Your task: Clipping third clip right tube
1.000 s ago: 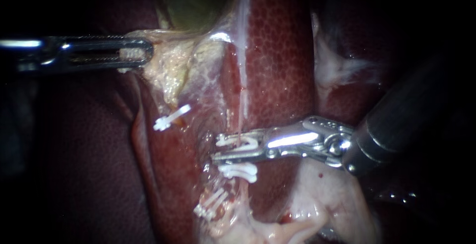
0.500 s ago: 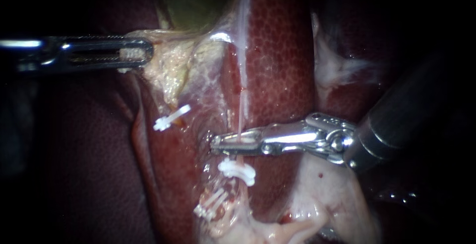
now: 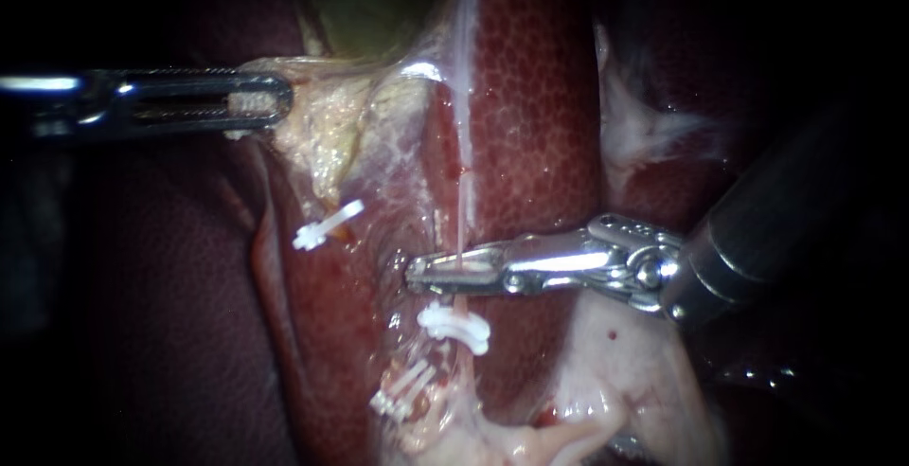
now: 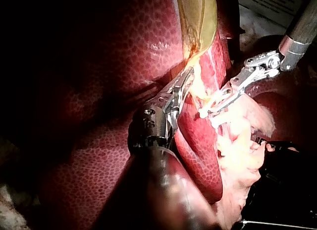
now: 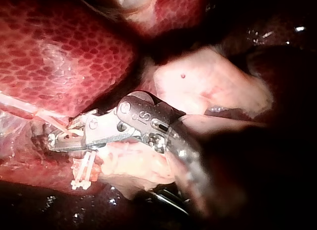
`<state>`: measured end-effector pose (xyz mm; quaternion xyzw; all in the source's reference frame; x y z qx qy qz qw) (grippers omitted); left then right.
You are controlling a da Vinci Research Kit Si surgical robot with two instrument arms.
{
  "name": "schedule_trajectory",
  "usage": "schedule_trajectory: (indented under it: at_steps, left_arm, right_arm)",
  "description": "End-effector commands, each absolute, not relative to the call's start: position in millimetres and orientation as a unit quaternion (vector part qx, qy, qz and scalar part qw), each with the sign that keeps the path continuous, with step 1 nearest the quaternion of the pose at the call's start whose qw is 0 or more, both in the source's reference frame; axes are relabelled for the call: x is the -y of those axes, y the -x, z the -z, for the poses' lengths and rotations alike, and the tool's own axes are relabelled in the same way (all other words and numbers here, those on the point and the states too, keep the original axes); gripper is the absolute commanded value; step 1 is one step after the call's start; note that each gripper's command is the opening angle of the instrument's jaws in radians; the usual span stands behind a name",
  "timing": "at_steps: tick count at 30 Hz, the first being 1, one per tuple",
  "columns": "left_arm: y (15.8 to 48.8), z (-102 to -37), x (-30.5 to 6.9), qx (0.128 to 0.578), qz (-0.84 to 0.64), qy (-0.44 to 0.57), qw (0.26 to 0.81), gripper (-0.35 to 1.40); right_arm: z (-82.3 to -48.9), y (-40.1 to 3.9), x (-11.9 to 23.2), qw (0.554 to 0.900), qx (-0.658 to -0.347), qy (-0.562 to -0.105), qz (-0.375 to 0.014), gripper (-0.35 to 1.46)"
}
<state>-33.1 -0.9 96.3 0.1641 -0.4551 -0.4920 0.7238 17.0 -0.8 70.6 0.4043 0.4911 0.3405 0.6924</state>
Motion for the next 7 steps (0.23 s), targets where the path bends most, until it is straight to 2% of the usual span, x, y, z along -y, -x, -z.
schedule_trajectory:
  at_steps: [1,7]
  left_arm:
    - [33.2,-96.3,0.9,0.455,0.492,-0.164,0.724,-0.33]
    - [33.2,-96.3,0.9,0.455,0.492,-0.164,0.724,-0.33]
  right_arm:
    - [-70.6,-17.0,0.8,0.692,-0.491,-0.405,-0.341,-0.35]
    - [-70.7,-17.0,0.8,0.691,-0.491,-0.413,-0.334,-0.35]
